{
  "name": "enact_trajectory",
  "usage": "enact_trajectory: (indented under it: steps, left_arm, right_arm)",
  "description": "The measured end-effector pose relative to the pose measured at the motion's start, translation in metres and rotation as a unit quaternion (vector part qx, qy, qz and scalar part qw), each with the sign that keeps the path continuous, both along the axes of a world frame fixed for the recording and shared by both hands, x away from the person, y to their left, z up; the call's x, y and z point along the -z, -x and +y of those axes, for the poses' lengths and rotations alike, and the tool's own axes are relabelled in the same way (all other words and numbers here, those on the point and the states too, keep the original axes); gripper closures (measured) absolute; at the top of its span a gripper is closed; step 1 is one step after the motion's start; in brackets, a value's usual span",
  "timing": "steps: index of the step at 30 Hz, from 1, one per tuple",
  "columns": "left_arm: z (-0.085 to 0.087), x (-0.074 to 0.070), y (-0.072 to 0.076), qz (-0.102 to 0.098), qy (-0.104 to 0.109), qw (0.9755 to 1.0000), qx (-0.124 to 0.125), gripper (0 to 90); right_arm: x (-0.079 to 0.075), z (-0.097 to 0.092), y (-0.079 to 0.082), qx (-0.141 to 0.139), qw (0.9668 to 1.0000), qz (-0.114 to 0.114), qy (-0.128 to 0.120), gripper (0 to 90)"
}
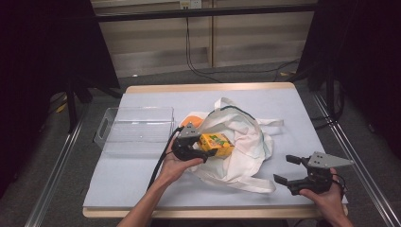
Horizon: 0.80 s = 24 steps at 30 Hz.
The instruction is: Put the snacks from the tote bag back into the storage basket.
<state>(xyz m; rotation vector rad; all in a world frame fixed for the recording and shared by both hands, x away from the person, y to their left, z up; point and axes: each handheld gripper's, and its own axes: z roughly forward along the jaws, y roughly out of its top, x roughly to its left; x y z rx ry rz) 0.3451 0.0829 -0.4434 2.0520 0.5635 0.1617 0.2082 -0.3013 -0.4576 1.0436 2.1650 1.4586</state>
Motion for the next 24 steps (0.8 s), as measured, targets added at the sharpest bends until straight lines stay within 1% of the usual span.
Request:
enact_trajectory:
  steps: [2,3,5,7,8,9,11,12,13,14,15,18,20,21,22,24]
  left_arm:
    - [0.001,-0.003,0.0,0.007,0.005,1.0,0.0,27.3]
    - [0.002,-0.004,-0.001,0.007,0.001,1.0,0.001,27.3]
    - [0.002,-0.006,-0.002,0.013,0.007,0.9999,0.005,27.2]
    - [0.003,-0.008,-0.004,0.017,0.004,0.9998,0.006,27.2]
    - [0.003,-0.008,-0.004,0.02,0.011,0.9997,0.005,27.2]
    - [0.003,-0.009,-0.005,0.026,0.01,0.9996,0.006,27.3]
    - [0.003,-0.011,-0.006,0.027,0.012,0.9996,0.005,27.3]
    - [0.004,-0.011,-0.007,0.03,0.013,0.9995,0.008,27.3]
    - [0.004,-0.011,-0.006,0.032,0.016,0.9993,0.007,27.3]
    - [0.005,-0.01,-0.007,0.035,0.012,0.9993,0.007,27.3]
    - [0.004,-0.009,-0.008,0.038,0.014,0.9992,0.01,27.3]
    - [0.004,-0.008,-0.011,0.046,0.014,0.9988,0.008,27.3]
    - [0.005,-0.009,-0.01,0.047,0.016,0.9987,0.013,27.3]
    - [0.005,-0.01,-0.008,0.046,0.013,0.9987,0.018,27.3]
    - [0.005,-0.013,-0.007,0.041,0.004,0.9989,0.021,27.3]
    - [0.005,-0.017,-0.004,0.038,0.004,0.9989,0.025,27.3]
  right_arm:
    - [0.0,0.0,0.0,0.0,1.0,0.001,-0.003,11.1]
    - [0.0,-0.001,0.0,0.001,1.0,0.003,-0.004,11.1]
    - [0.001,-0.001,-0.002,0.0,1.0,0.003,-0.005,11.1]
    - [0.001,-0.001,-0.003,-0.002,1.0,0.005,-0.005,11.1]
    - [0.002,-0.001,-0.003,-0.004,1.0,0.004,-0.004,11.1]
    - [0.002,-0.001,-0.003,-0.003,1.0,0.005,-0.005,11.1]
    - [0.003,-0.003,-0.004,-0.002,1.0,0.005,-0.008,11.1]
    - [0.003,-0.003,-0.005,0.0,1.0,0.004,-0.009,11.1]
    - [0.003,-0.003,-0.007,-0.001,0.9999,0.006,-0.011,11.1]
    - [0.003,-0.004,-0.008,-0.004,0.9999,0.006,-0.012,10.8]
    - [0.003,-0.003,-0.008,-0.004,0.9999,0.009,-0.009,9.6]
    - [0.003,-0.003,-0.005,-0.003,0.9999,0.01,-0.008,9.5]
    - [0.003,-0.003,-0.005,-0.002,0.9999,0.008,-0.009,9.4]
    - [0.003,-0.003,-0.006,-0.003,0.9999,0.009,-0.009,9.5]
    - [0.002,-0.003,-0.006,-0.003,0.9999,0.011,-0.008,9.5]
    - [0.002,-0.002,-0.006,-0.004,0.9999,0.008,-0.005,9.5]
